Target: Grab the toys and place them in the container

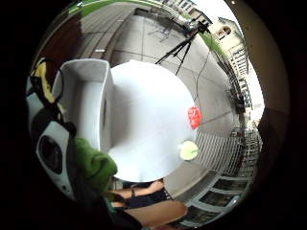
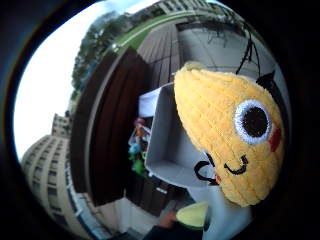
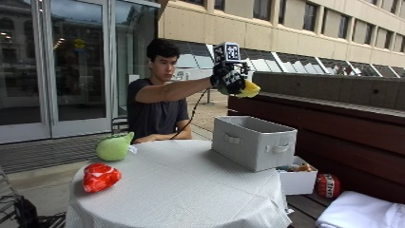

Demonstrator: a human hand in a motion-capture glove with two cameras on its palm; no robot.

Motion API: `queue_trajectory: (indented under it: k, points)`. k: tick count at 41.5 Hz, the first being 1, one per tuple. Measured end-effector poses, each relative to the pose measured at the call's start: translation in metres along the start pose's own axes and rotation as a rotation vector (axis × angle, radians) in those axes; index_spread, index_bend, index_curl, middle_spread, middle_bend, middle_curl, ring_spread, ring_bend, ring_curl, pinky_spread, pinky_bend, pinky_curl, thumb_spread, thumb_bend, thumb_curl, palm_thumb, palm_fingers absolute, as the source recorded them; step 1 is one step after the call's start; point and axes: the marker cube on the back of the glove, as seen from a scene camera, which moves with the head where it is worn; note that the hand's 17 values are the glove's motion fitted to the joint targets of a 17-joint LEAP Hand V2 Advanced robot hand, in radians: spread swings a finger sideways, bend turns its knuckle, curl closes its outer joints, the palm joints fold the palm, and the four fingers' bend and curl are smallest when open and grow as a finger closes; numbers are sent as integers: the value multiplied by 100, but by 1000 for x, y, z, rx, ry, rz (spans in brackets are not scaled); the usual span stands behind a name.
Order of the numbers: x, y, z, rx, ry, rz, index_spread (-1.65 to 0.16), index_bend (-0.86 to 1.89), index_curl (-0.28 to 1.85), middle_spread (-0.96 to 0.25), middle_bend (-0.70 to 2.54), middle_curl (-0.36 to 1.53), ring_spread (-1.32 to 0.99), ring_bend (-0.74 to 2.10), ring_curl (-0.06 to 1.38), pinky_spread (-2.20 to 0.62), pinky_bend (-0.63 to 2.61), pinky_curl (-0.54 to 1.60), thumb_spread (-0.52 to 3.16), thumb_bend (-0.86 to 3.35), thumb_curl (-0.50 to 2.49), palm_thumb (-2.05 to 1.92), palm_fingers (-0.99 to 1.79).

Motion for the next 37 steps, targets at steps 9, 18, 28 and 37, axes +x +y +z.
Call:
queue_trajectory:
  k: [9,18,28,37]
  points:
    - [-55,9,13,47,-1,-123,-36,24,92,-39,84,66,-41,117,51,-50,82,41,56,19,87,67,115]
    - [-39,-12,35,5,-18,-118,-38,18,97,-39,82,67,-41,118,50,-50,82,40,57,17,92,65,112]
    - [-29,-5,40,7,20,-149,-31,3,86,-22,53,61,-33,108,50,-36,107,51,96,-12,66,6,23]
    - [7,22,26,15,36,-173,-28,11,70,-8,46,55,-27,95,39,-26,110,44,107,-6,52,-6,14]
